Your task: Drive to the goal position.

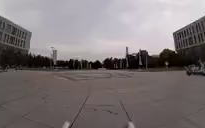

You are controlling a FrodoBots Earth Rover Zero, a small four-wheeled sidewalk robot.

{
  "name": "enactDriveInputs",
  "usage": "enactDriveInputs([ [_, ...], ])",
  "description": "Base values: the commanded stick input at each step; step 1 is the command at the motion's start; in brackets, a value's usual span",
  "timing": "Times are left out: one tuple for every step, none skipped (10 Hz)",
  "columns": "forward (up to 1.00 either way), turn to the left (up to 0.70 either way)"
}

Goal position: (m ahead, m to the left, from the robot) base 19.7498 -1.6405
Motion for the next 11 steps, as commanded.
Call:
enactDriveInputs([
  [0.60,0.00],
  [0.60,0.00],
  [0.60,0.00],
  [0.60,0.00],
  [0.60,0.00],
  [0.60,0.00],
  [0.60,0.00],
  [0.60,0.00],
  [0.60,0.00],
  [0.60,0.00],
  [0.60,0.00],
])
